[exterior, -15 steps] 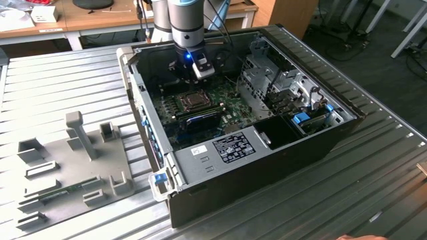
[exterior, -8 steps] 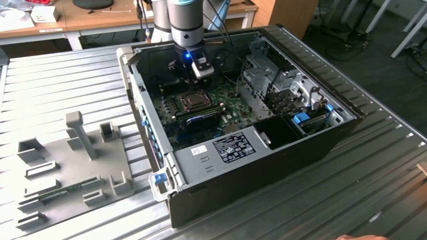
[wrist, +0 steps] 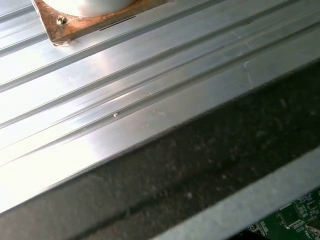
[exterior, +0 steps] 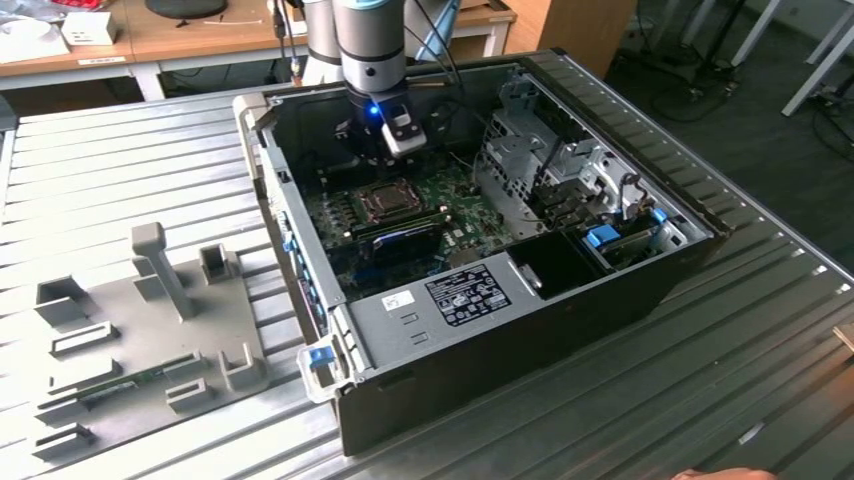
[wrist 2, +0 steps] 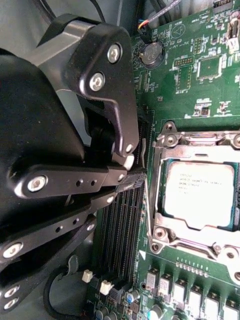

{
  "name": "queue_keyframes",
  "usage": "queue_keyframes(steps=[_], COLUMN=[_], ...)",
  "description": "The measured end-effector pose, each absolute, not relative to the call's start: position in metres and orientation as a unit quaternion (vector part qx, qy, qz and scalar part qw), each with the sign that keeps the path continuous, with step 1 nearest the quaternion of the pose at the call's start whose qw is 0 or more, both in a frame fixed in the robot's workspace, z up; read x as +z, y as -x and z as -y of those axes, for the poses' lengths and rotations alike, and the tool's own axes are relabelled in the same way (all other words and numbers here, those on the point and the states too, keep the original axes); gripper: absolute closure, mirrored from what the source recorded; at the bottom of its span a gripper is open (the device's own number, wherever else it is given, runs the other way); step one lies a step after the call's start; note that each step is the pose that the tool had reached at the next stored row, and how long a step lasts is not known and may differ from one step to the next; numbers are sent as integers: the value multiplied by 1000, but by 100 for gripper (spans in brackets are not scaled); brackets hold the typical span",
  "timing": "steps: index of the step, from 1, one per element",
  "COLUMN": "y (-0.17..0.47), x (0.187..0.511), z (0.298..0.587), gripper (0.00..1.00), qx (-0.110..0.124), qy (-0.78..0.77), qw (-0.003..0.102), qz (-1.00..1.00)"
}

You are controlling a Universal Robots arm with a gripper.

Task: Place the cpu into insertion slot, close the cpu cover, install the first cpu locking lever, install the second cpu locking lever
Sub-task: 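Install the first cpu locking lever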

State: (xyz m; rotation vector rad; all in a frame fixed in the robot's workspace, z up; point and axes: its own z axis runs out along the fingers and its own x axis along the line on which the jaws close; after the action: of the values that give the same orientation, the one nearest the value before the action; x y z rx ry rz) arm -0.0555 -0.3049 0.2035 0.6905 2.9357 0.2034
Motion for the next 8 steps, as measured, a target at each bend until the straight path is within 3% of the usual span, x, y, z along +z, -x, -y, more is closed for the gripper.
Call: queue_keyframes(steps=[8], y=[55], x=[203], z=[304], gripper=[89], qx=[67], qy=[-228], qw=[60], qz=[-969])
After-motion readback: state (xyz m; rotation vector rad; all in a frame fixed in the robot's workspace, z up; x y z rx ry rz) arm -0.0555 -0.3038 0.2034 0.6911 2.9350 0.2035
